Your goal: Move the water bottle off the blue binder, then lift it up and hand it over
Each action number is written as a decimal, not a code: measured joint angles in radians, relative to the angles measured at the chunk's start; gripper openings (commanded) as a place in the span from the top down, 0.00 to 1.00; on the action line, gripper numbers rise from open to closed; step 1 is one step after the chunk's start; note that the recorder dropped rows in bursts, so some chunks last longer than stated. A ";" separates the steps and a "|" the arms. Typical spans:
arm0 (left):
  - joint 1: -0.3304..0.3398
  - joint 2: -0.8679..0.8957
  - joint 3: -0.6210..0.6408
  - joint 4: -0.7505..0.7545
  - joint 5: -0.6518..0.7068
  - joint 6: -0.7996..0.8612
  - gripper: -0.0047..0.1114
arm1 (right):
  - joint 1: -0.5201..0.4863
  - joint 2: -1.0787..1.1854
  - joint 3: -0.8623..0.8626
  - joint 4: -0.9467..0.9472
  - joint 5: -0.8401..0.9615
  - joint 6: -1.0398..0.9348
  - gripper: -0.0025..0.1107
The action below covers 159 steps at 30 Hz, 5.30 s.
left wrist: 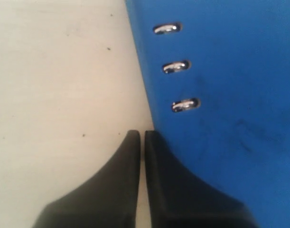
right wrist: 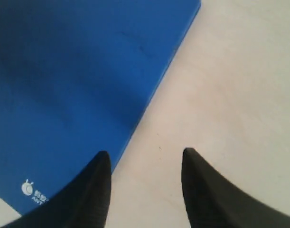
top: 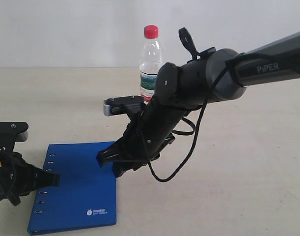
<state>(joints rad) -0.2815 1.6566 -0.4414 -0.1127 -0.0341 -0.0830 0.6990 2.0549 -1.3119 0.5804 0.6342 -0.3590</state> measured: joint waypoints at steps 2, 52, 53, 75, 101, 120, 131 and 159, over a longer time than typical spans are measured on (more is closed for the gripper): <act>0.000 0.000 0.000 0.000 0.000 0.000 0.92 | 0.000 0.017 0.007 0.051 -0.019 -0.025 0.61; 0.006 0.000 -0.001 0.002 0.025 0.000 0.92 | -0.037 0.051 0.017 0.774 0.008 -0.658 0.61; 0.006 0.000 -0.001 0.002 0.026 0.000 0.92 | -0.039 0.042 0.017 0.787 0.019 -0.675 0.61; -0.003 0.000 -0.002 0.004 0.016 0.006 0.92 | 0.001 0.008 0.010 0.599 0.072 -0.494 0.98; 0.155 -0.288 0.214 0.623 -0.422 -0.672 0.16 | 0.001 -0.231 0.010 0.473 0.055 -0.541 0.98; 0.188 -0.263 0.321 0.970 -0.340 -0.925 0.92 | -0.046 -0.002 -0.032 -0.239 -0.157 -0.025 0.98; 0.192 0.011 0.173 1.244 -0.461 -1.158 0.92 | -0.048 0.072 -0.118 -0.523 -0.084 0.232 0.98; 0.192 0.120 -0.135 1.630 -0.254 -1.584 0.92 | 0.088 0.119 -0.151 -0.557 0.087 0.256 0.98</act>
<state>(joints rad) -0.0895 1.7770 -0.5759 1.5169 -0.2880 -1.6670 0.7872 2.1739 -1.4627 0.0237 0.7207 -0.1033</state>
